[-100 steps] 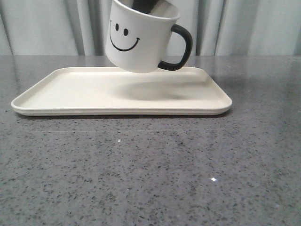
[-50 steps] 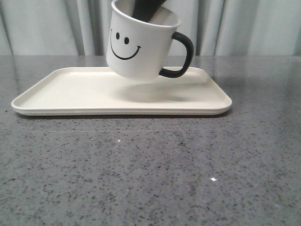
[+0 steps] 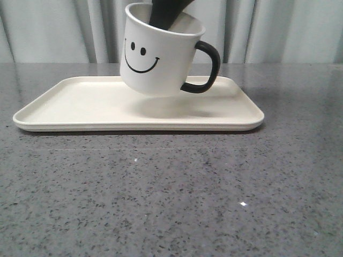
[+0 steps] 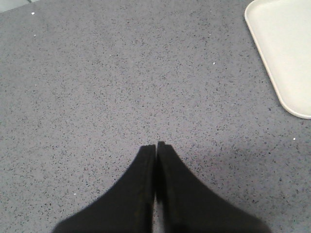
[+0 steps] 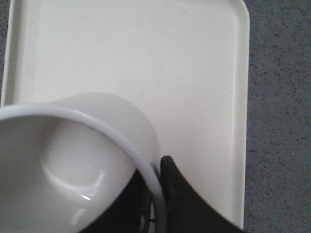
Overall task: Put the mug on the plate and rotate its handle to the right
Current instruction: 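Rotate the held mug to turn its handle, lowering toward the tray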
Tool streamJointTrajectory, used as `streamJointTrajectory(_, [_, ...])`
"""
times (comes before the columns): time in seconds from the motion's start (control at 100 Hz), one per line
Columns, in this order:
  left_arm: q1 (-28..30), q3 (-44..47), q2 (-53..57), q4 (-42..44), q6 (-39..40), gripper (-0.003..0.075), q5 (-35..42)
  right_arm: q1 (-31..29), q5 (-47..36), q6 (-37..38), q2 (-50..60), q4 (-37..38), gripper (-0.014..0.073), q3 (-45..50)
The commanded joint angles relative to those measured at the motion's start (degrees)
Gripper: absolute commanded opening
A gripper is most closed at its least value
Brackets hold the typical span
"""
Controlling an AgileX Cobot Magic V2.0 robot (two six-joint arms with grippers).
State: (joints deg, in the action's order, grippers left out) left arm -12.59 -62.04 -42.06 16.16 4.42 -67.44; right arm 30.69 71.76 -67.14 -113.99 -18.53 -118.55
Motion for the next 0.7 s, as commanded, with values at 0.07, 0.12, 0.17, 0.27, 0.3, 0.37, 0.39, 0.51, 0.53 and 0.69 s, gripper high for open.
streamJointTrajectory(0.07, [0.2, -1.3, 0.0, 0.5, 0.6, -0.0020, 2.8, 0.1, 4.8, 0.0, 3.3, -1.0, -0.0111, -1.4])
streamJointTrajectory(0.12, [0.2, -1.3, 0.0, 0.5, 0.6, -0.0020, 2.8, 0.1, 4.8, 0.0, 3.3, -1.0, -0.0111, -1.4])
streamJointTrajectory(0.17, [0.2, -1.3, 0.0, 0.5, 0.6, -0.0020, 2.8, 0.1, 4.8, 0.0, 3.3, -1.0, -0.0111, -1.4])
streamJointTrajectory(0.27, [0.2, -1.3, 0.0, 0.4, 0.6, -0.0020, 2.8, 0.1, 4.8, 0.0, 3.3, -1.0, -0.0111, -1.4])
streamJointTrajectory(0.3, [0.2, -1.3, 0.0, 0.4, 0.6, -0.0020, 2.8, 0.1, 4.8, 0.0, 3.3, -1.0, -0.0111, -1.4])
streamJointTrajectory(0.37, [0.2, -1.3, 0.0, 0.4, 0.6, -0.0020, 2.8, 0.2, 4.8, 0.0, 3.3, -1.0, -0.0111, -1.4])
streamJointTrajectory(0.39, [0.2, -1.3, 0.0, 0.4, 0.6, -0.0020, 2.8, 0.2, 4.8, 0.0, 3.3, -1.0, -0.0111, -1.4])
streamJointTrajectory(0.51, [0.2, -1.3, 0.0, 0.4, 0.6, -0.0020, 2.8, 0.5, 4.8, -0.1, 3.3, -1.0, -0.0111, -1.4])
streamJointTrajectory(0.53, [0.2, -1.3, 0.0, 0.4, 0.6, -0.0020, 2.8, 0.7, 4.8, -0.2, 3.3, -1.0, -0.0111, -1.4])
streamJointTrajectory(0.69, [0.2, -1.3, 0.0, 0.4, 0.6, -0.0020, 2.8, 0.7, 4.8, -0.6, 3.3, -0.9, -0.0111, -1.4])
